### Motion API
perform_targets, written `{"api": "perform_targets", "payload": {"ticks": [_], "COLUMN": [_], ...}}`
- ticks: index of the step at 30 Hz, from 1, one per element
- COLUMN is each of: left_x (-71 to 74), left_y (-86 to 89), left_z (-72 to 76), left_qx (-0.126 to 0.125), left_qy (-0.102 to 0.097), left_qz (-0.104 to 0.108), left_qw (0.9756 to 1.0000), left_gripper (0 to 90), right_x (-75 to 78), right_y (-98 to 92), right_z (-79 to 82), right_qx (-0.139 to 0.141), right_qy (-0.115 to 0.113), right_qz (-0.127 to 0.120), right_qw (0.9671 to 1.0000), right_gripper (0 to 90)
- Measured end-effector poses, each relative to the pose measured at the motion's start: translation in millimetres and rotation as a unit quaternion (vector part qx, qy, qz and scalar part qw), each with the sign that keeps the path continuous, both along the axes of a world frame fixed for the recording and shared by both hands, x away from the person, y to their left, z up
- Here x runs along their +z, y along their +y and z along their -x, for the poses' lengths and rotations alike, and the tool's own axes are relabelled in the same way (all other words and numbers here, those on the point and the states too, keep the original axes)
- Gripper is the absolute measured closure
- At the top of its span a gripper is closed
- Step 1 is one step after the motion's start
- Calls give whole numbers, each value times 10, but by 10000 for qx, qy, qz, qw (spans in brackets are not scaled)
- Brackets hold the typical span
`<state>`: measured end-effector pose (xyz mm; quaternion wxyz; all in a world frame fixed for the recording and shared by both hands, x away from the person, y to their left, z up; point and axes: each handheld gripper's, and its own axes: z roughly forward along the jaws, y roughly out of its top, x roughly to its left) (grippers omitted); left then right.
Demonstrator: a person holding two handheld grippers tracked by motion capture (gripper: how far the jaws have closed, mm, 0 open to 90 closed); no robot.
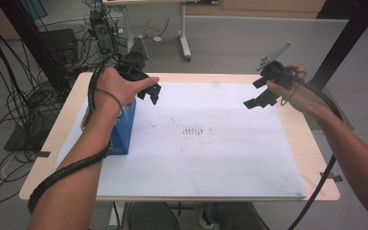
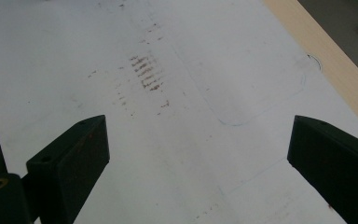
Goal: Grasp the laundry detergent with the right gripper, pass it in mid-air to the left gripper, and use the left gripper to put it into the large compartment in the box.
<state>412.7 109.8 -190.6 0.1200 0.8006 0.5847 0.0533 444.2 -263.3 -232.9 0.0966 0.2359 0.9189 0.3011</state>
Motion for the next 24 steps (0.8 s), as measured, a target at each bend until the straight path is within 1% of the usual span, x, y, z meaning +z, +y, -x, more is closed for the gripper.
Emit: {"api": "perform_targets", "payload": {"ticks": [5,6,10,13,16,19,24], "left_x": [-47,-71,-163,-205,-260,-290,-321], "left_y": [-205,-256,-394,-442,-478,-490,-497], "left_z": [28,35,47,47,50,45,36], "left_qx": [-229,-309,-490,-543,-592,-614,-640], "left_qy": [34,69,154,150,197,226,242], "left_qz": [32,42,49,61,50,89,100], "left_qw": [9997,9995,9987,9984,9980,9978,9976], "left_gripper": [110,109,109,109,109,109,109], "right_x": [9,8,-7,-6,-1,7,5], "right_y": [-28,-32,-48,-67,-99,-137,-165], "right_z": [-55,-63,-101,-115,-123,-138,-153], "right_qx": [-89,-108,-147,-182,-215,-272,-286], "right_qy": [17,27,44,59,70,75,89], "right_qz": [-2,-3,45,72,77,49,73], "right_qw": [10000,9999,9999,9998,9997,9996,9995], "right_gripper": [55,55,55,56,56,56,56]}}
